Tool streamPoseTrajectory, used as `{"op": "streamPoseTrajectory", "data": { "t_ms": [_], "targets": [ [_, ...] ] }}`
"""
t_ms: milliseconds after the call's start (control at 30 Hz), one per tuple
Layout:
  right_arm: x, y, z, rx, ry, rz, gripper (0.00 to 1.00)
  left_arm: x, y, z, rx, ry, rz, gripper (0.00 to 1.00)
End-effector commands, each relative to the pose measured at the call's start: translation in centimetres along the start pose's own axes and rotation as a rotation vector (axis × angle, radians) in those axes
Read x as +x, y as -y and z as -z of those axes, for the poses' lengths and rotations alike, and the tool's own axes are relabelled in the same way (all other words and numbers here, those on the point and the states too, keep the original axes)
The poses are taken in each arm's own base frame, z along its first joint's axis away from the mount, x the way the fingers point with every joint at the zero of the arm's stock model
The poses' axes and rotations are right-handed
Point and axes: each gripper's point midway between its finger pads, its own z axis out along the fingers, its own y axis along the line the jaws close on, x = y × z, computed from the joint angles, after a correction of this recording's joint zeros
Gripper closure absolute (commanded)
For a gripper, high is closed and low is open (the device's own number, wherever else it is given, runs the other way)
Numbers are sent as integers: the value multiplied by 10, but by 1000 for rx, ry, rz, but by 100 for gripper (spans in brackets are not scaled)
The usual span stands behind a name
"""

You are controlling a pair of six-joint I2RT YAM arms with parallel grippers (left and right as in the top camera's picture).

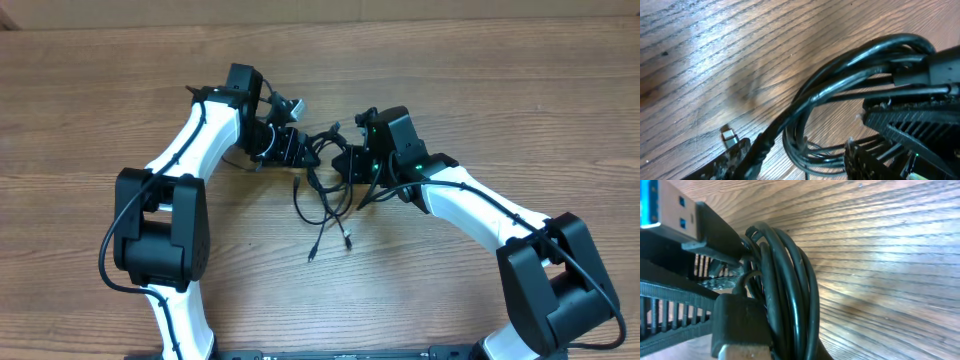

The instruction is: Untangle cables

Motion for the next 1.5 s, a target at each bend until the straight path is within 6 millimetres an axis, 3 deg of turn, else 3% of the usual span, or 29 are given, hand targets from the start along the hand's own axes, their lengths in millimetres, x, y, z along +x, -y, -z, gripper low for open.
{"op": "streamPoseTrajectory", "data": {
  "t_ms": [0, 100, 400, 467, 500, 567, 633, 833, 900, 967, 1067, 1300, 1367, 1467],
  "targets": [
    [-10, -3, 5, 7, 37, 35, 96, -10, 6, 4, 12, 25, -45, 45],
    [-9, -4, 5, -1, 32, 31, 96, -10, 6, 4, 12, 28, -48, 52],
    [-5, -11, 5, -39, 11, 32, 96, -11, 11, -3, -6, 20, -78, 56],
    [-4, -11, 5, -38, 5, 30, 96, -11, -14, -2, -160, 14, -59, 57],
    [-3, -9, 5, -29, 3, 27, 96, -11, -34, 3, -281, 21, 11, 47],
    [-2, -2, 4, 8, 4, 21, 96, -9, -64, 15, -461, 44, 155, 39],
    [-2, 5, 5, 43, 6, 16, 96, -7, -70, 18, -496, 48, 194, 38],
    [-1, 7, 5, 52, 6, 10, 96, -3, -64, 15, -451, 38, 229, 38],
    [-1, 7, 5, 51, 6, 10, 96, -5, -47, 8, -344, 25, 174, 40],
    [-1, 6, 5, 48, 6, 11, 96, -8, -13, -1, -142, 13, 59, 41],
    [-1, 4, 5, 39, 1, 11, 96, -9, 7, -2, -28, 13, 15, 43],
    [0, 2, 5, 23, -5, 12, 96, -3, 8, -10, -59, -13, 12, 50],
    [0, 2, 5, 23, -5, 12, 96, -1, -7, -15, -176, -21, 58, 55],
    [0, 2, 5, 23, -5, 12, 96, -1, -10, -21, -225, -24, 57, 60]
  ]
}}
